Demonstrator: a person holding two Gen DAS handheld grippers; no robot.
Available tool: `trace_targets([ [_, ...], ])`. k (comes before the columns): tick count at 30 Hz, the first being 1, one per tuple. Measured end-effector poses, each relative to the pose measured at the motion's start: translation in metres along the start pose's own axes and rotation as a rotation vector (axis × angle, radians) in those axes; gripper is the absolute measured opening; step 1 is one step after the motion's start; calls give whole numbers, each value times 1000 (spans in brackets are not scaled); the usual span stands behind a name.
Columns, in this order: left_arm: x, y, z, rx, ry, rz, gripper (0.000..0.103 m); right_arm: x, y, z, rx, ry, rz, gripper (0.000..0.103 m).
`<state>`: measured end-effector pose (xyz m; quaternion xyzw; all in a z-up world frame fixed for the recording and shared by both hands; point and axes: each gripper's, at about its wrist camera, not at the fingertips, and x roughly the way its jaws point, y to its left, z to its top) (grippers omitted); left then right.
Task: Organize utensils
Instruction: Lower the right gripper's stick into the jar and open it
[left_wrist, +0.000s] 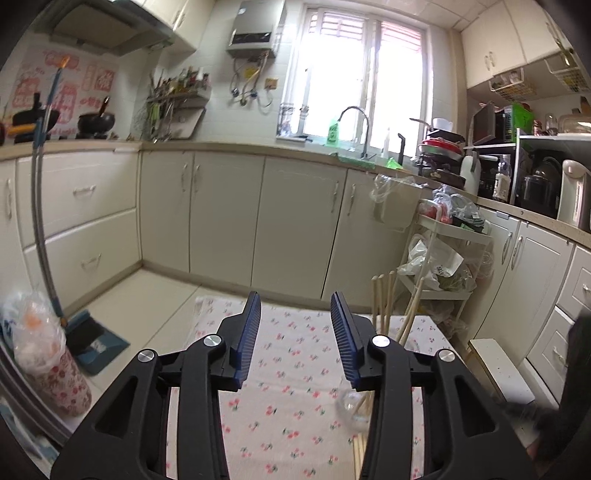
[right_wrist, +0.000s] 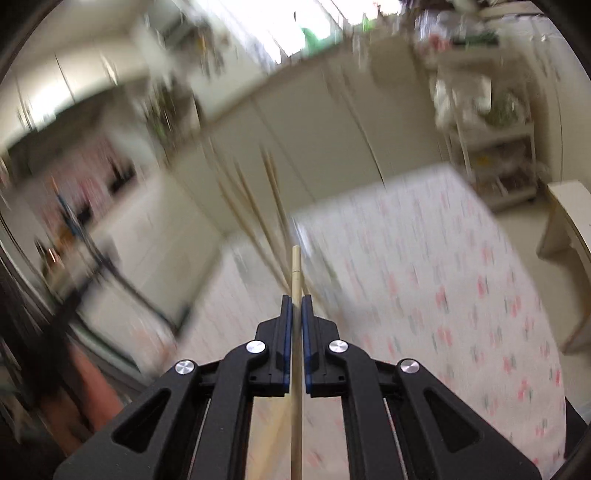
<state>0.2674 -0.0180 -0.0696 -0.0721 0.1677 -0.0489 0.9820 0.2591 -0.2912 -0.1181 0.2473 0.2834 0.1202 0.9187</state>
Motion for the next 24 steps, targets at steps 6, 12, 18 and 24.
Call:
trace_targets([
  [6,0,21,-15,-74,49,19,38,12,31,58,14,-278,32,6],
  [12,8,37,-23,-124,81,24,38,44,35,90,70,-440,-20,6],
  [18,17,46,-29,-142,107,16,38,66,30,93,93,-528,-93,6],
  [24,27,50,-33,-163,130,7,38,82,45,82,-16,-549,-143,6],
])
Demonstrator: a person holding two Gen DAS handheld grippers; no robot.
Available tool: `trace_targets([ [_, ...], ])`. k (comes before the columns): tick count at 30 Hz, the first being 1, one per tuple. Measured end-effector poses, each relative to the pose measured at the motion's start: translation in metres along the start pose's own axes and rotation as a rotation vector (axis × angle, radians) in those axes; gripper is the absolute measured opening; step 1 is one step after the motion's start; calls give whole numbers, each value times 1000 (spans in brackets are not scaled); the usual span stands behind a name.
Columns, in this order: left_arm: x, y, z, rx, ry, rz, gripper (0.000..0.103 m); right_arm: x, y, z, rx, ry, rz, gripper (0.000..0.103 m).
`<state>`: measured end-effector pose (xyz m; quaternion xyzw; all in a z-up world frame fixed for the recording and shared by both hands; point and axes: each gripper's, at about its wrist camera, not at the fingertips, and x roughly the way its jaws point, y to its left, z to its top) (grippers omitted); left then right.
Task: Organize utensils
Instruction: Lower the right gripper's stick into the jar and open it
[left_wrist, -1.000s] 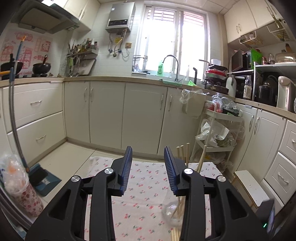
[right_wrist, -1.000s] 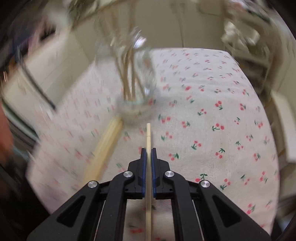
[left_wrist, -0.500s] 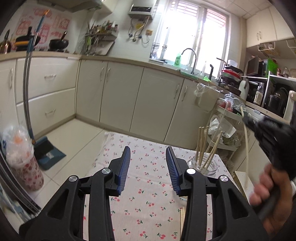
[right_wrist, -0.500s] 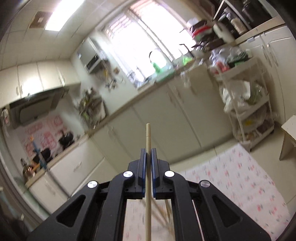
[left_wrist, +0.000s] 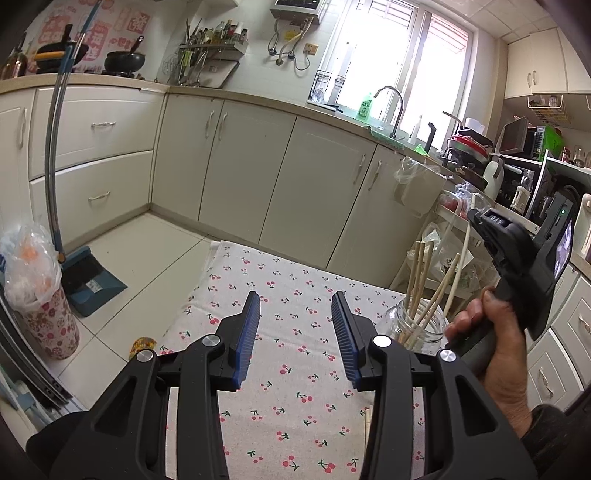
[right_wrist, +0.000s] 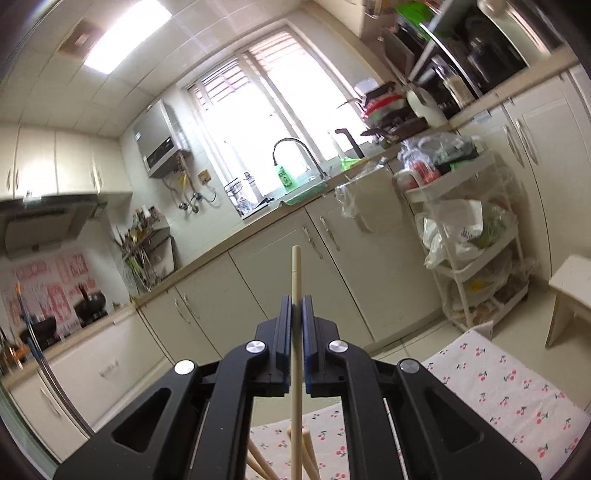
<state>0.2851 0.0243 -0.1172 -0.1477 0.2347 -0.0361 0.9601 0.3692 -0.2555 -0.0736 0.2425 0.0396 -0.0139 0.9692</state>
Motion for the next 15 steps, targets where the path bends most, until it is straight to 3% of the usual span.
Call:
trace_targets([
  [15,5,-1,-2,-8,14,-1,39,-34,6,-28,-155,66,38,6],
])
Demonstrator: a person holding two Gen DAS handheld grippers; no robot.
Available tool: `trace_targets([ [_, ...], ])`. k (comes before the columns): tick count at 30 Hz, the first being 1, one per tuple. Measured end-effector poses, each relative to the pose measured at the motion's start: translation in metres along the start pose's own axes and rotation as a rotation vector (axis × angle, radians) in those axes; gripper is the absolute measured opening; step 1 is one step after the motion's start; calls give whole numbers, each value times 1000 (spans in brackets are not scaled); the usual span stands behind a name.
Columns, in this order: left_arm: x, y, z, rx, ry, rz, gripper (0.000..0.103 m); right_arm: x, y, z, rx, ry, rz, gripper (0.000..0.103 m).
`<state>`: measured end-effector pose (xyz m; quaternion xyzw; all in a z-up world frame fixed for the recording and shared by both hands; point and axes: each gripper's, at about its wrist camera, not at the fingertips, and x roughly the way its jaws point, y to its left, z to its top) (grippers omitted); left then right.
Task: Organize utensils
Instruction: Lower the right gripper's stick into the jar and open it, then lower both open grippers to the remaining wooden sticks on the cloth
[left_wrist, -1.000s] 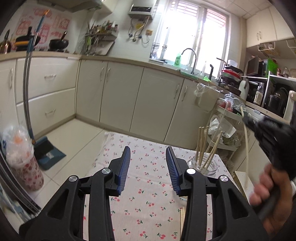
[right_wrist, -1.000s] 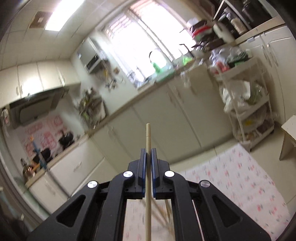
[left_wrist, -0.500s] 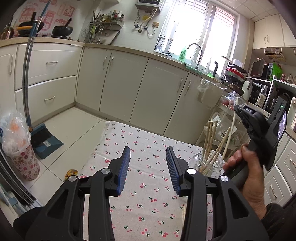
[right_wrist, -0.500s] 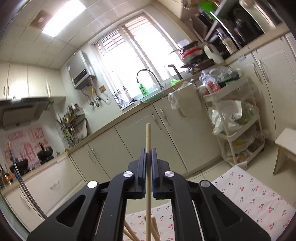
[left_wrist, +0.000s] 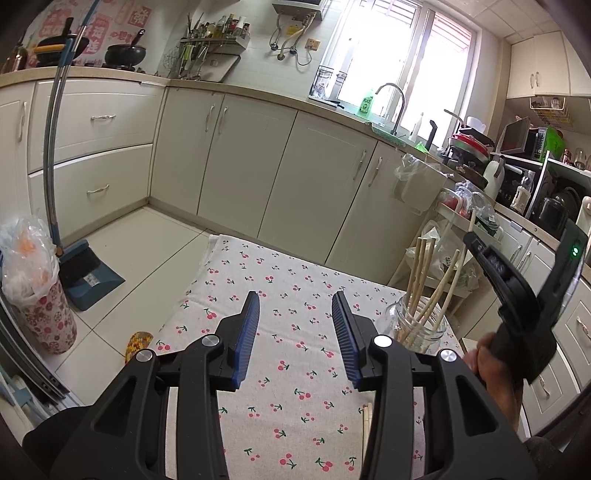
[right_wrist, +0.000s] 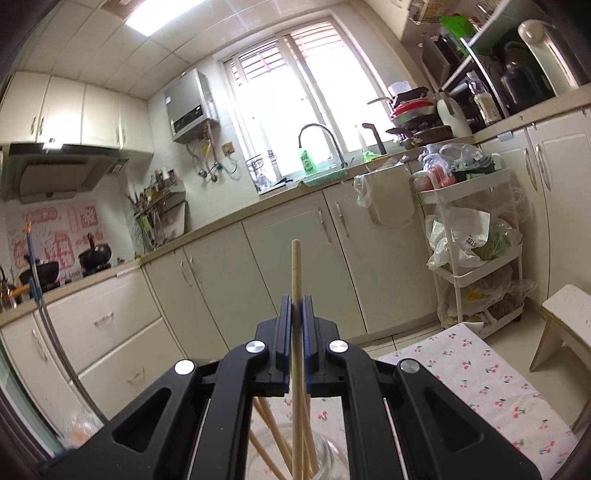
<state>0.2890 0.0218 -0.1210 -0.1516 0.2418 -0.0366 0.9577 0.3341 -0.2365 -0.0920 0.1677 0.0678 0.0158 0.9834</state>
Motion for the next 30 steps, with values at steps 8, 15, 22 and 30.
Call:
trace_targets([
  [8,-5,-11,-6,29,34,3,43,-18,5,-16,-117,130,15,11],
  [15,-11,-29,-14,95,97,9,53,-43,0,-24,-123,219,20,37],
  [22,-7,-34,-31,145,197,51,59,-78,0,-78,-174,534,20,38],
  [30,-7,-33,-45,172,270,64,62,-63,7,-130,-230,736,-4,32],
])
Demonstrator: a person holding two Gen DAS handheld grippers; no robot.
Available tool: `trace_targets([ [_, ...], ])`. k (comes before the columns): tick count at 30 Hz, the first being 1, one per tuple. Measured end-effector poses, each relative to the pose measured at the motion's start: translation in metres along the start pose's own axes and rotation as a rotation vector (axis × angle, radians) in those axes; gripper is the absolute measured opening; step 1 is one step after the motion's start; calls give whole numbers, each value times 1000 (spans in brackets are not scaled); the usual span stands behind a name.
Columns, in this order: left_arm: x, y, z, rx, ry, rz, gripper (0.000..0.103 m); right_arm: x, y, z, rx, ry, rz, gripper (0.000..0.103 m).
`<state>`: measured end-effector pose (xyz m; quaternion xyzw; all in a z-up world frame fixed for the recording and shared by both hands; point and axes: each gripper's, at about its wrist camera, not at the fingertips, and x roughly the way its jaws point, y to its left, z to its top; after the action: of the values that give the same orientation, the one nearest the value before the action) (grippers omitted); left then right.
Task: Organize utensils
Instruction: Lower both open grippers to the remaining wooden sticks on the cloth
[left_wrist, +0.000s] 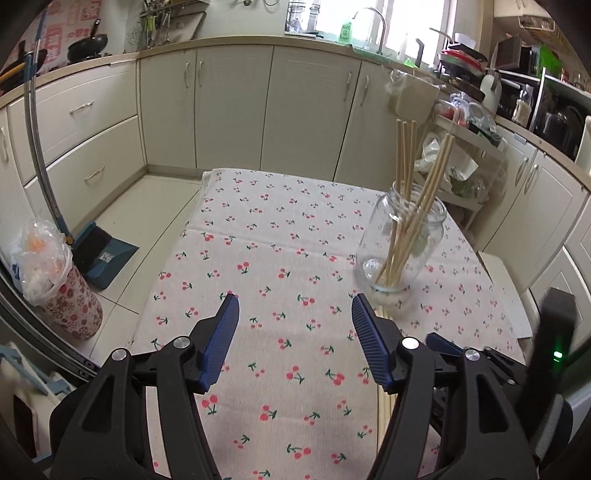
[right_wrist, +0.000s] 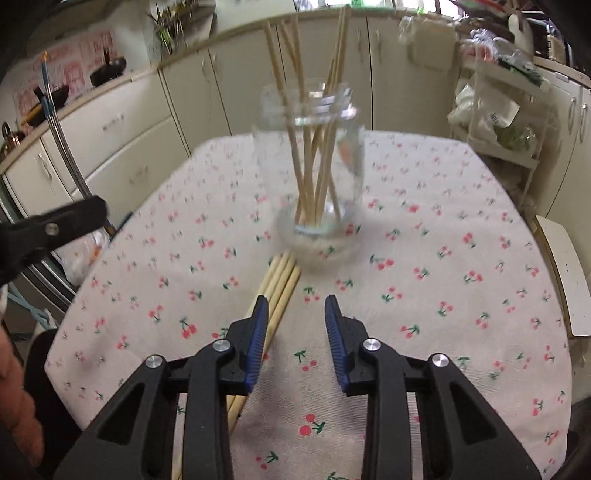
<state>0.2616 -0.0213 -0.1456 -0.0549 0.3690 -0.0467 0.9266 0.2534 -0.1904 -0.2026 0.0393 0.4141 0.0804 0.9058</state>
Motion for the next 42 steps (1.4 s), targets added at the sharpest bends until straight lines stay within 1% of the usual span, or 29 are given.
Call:
trace_targets([
  [2,1,1,-2,5,8,3,63,4,1,2,-7,24,-3,31],
  [8,8,1,-6,-3,40,0,63,11,6,2,-45,60,-11,31],
  [12,13,-6,-8,23,58,-7,64,12,4,4,-74,82,-35,31],
  [13,15,-8,-9,33,63,-8,64,13,1,5,-64,89,-29,31],
  [16,18,-11,-11,39,71,-8,64,13,-3,5,-33,94,-14,31],
  [19,23,-13,-13,38,92,-13,64,14,2,5,-71,94,-29,30],
  [20,24,-15,-13,44,97,-15,64,14,2,4,-84,96,-32,30],
  [22,29,-22,-15,73,107,-24,64,13,-1,4,-94,101,-36,21],
  [23,31,-24,-15,84,112,-27,64,12,-3,3,-100,103,-32,20],
  [24,34,-28,-16,97,120,-32,64,11,-6,3,-114,106,-31,16],
  [28,52,-40,-18,129,163,-62,64,8,-11,2,-188,113,-17,16],
  [30,62,-45,-19,130,188,-81,64,8,-10,2,-249,112,-6,16],
  [34,79,-53,-22,153,224,-79,64,9,-11,2,-342,99,1,16],
  [37,87,-58,-26,181,246,-68,64,11,-22,5,-318,108,20,16],
  [40,93,-63,-29,204,261,-59,64,11,-35,7,-239,118,64,16],
  [42,94,-65,-30,211,257,-54,64,9,-42,6,-197,116,86,16],
])
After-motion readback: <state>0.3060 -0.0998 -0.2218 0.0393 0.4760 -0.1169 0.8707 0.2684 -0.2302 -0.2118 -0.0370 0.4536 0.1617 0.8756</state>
